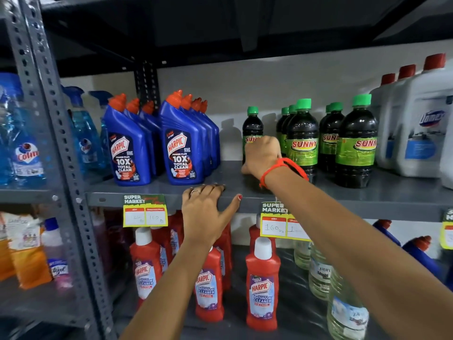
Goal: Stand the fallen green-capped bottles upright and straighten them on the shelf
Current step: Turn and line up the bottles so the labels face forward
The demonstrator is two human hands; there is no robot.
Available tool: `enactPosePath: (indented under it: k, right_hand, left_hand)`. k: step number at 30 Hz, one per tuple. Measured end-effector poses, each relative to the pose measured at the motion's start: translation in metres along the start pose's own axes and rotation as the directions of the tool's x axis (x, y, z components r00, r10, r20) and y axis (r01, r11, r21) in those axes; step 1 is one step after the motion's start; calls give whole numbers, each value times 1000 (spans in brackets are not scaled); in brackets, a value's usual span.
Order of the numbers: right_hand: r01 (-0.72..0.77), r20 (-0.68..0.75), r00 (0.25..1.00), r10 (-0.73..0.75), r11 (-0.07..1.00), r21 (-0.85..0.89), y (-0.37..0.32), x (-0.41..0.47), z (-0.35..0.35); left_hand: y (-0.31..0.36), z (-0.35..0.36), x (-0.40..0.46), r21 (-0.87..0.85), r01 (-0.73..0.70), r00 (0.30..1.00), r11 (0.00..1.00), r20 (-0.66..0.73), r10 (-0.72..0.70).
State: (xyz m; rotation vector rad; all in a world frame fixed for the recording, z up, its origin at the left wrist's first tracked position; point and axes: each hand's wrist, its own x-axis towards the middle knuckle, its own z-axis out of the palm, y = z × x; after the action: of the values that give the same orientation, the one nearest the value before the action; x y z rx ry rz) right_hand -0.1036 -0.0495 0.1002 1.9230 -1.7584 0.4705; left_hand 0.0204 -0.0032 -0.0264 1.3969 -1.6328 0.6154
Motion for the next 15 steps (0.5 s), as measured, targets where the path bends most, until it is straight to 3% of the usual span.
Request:
enactPosePath:
  k: [1, 4, 6, 9, 12, 15]
  right_hand:
    - [5, -9, 1000, -5, 1000, 3, 3, -1, -1]
    - [-44, -166, 983, 85, 971, 235, 14, -9, -6]
    - [-18, -249, 955, 159, 874, 486, 21, -12, -10]
    - [90, -281, 938, 204, 638, 764, 28, -13, -14]
    - [102, -237, 941, 241, 466, 879, 24, -16, -14]
    - [127, -239, 941, 239, 403, 906, 19, -20, -1]
  left_hand:
    - [0, 0, 0, 4, -1, 1000, 1000, -1, 1]
    - [2, -1, 0, -1, 9, 1000, 1000, -4, -9]
    - [3, -1, 0, -16, 16, 1000, 1000, -11, -16]
    - [3, 0, 0, -24, 20, 999, 1000, -31, -21]
    - [1, 1, 0, -14, 15, 999, 1000, -48, -16]
    - [1, 1, 0, -13, 9, 998, 1000, -54, -9]
